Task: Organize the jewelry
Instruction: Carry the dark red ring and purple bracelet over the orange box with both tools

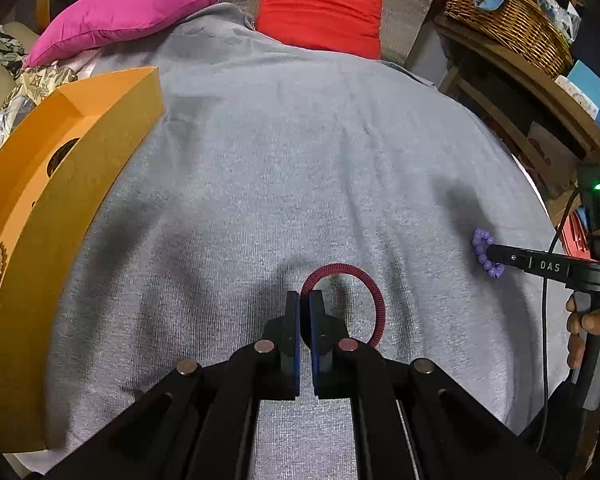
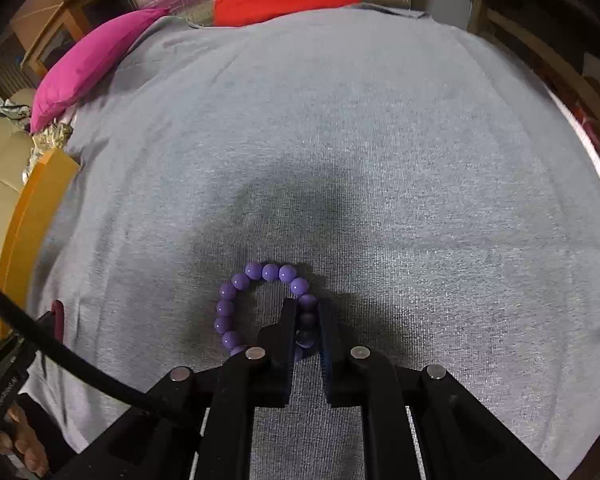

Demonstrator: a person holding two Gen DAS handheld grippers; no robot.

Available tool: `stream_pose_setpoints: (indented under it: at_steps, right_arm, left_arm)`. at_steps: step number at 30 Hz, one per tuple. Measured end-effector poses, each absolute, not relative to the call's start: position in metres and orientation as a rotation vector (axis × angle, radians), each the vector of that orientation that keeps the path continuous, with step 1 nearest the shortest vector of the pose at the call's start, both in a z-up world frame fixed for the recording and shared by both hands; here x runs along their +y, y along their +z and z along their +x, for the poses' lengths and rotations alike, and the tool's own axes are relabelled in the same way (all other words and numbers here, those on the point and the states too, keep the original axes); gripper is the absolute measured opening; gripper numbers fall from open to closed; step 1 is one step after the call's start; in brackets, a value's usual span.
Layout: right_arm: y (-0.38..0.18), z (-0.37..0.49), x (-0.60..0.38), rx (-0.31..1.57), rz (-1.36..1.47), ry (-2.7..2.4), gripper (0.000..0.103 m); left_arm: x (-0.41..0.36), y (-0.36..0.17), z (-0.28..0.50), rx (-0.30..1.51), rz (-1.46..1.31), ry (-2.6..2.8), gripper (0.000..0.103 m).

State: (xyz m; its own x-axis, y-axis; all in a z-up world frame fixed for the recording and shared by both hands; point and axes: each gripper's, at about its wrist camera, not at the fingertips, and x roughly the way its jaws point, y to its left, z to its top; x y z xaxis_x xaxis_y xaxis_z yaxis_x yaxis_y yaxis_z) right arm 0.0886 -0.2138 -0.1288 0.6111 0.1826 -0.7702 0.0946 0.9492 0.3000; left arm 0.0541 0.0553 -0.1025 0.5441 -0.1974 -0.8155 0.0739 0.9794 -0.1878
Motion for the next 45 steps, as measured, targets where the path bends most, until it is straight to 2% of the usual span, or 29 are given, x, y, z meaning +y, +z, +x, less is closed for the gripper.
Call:
stream_pose_setpoints:
  at_steps: [4, 10, 21, 45]
  right_arm:
    - [-0.130, 0.085, -0.215, 0.890, 0.346, 0.066, 0.010]
    - [-0.117, 0.054, -0.226, 0.809, 0.358, 0.055, 0.009]
    - [-0.053, 0.016, -0.196, 0.659, 0.304, 0.122, 0.009]
    - [-0.039, 0.029, -0.141, 0.629, 0.261, 0.231, 0.009]
  left_arm:
    - [0.058, -0.098, 0.052, 0.972, -0.144, -0.155, 0.004]
    - [0.067, -0.082, 0.043, 0.939, -0.141, -0.132, 0.004]
    - [0.090, -0.059, 0.026, 0.896, -0.166, -0.068, 0.004]
    - [0.142, -0.039, 0.013, 0.848, -0.222, 0.043, 0.004]
